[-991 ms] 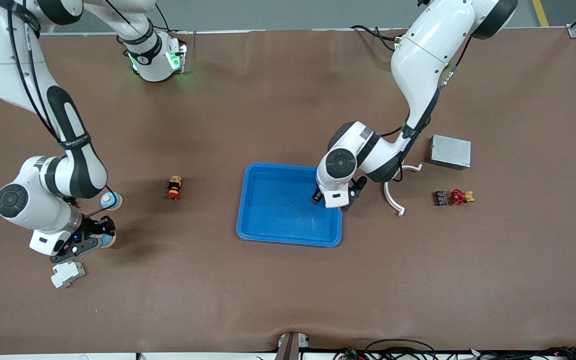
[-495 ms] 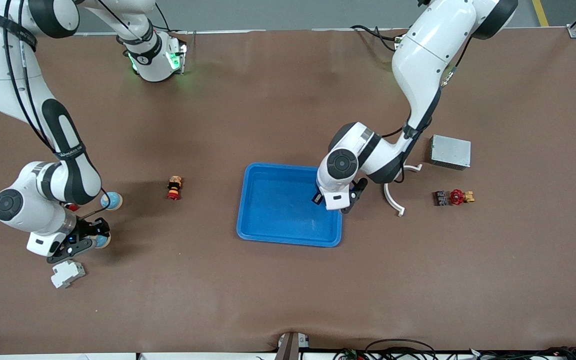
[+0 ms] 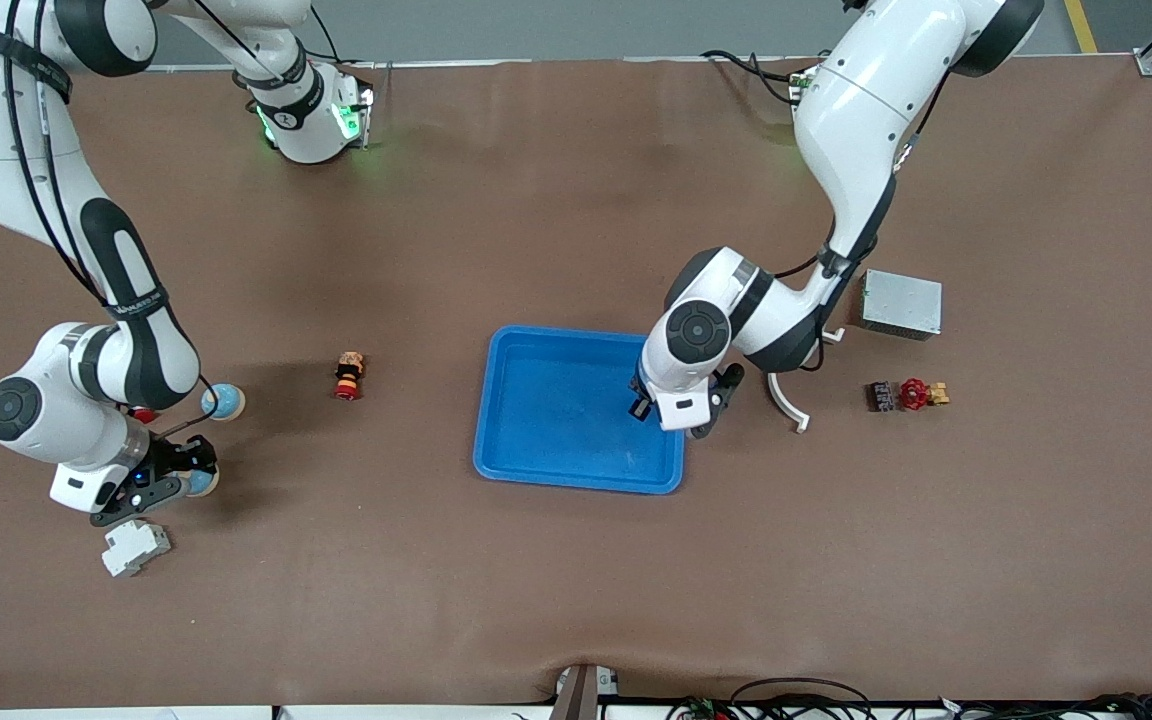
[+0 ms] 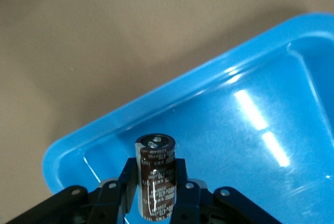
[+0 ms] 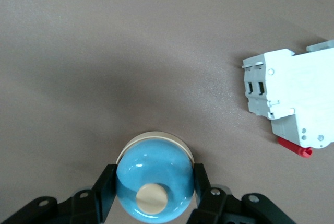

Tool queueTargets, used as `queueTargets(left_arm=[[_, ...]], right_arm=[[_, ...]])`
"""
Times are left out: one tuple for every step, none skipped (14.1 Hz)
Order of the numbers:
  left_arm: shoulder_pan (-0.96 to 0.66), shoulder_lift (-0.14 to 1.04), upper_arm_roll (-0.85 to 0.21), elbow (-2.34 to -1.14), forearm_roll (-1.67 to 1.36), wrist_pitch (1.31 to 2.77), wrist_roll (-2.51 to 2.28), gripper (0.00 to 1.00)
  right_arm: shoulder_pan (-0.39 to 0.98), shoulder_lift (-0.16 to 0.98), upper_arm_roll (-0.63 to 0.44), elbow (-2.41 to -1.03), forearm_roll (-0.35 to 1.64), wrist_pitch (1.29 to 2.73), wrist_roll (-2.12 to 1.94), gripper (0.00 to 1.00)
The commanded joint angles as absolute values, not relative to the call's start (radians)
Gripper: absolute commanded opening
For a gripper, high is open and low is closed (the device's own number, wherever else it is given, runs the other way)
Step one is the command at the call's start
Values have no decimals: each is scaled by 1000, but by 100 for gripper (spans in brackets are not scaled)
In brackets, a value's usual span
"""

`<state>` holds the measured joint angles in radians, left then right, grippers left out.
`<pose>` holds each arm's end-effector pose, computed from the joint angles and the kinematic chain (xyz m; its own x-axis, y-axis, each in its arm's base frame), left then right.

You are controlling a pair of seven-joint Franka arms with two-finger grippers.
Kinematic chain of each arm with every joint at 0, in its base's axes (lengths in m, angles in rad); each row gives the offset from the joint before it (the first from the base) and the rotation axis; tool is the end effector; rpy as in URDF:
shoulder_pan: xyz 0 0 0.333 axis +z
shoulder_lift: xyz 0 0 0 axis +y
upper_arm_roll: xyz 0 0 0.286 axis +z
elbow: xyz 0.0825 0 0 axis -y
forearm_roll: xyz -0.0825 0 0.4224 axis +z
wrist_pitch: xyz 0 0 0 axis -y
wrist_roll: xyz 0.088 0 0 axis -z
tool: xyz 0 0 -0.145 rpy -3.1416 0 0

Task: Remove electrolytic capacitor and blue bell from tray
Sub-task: 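Place the blue button with the right gripper while the left gripper carries the capacitor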

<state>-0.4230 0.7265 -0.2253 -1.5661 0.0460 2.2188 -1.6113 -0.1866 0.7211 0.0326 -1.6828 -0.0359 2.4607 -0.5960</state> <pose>0.5680 -0.4149 0.1345 0.5464 0.8301 -0.1113 0.8299 -0.5545 -0.0613 0.6837 -0.1075 0.0967 0.8945 0.4447 0.0459 0.4434 -0.8956 0.0343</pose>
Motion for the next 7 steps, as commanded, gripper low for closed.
queueTargets(left_arm=[[-385, 631, -227, -1582, 43, 2072, -1503, 0], [-362, 609, -227, -1583, 38, 2024, -1440, 0], [-335, 583, -233, -1589, 37, 1990, -1387, 0], [-315, 560, -235, -1597, 37, 1959, -1331, 0], [-287, 533, -236, -1617, 35, 1933, -1259, 0], [-255, 500, -239, -1646, 34, 1922, -1180, 0], [-232, 470, -242, -1676, 32, 1921, -1123, 0]], right_arm=[[-203, 747, 52, -1661, -8, 2479, -623, 0], [-201, 747, 52, -1661, 3, 2479, -623, 0], [-198, 747, 52, -1661, 6, 2479, -623, 0], [-196, 747, 52, -1661, 8, 2479, -621, 0], [-196, 747, 52, -1661, 8, 2479, -621, 0], [-195, 749, 52, -1661, 8, 2482, -621, 0], [-195, 749, 52, -1661, 8, 2483, -621, 0]])
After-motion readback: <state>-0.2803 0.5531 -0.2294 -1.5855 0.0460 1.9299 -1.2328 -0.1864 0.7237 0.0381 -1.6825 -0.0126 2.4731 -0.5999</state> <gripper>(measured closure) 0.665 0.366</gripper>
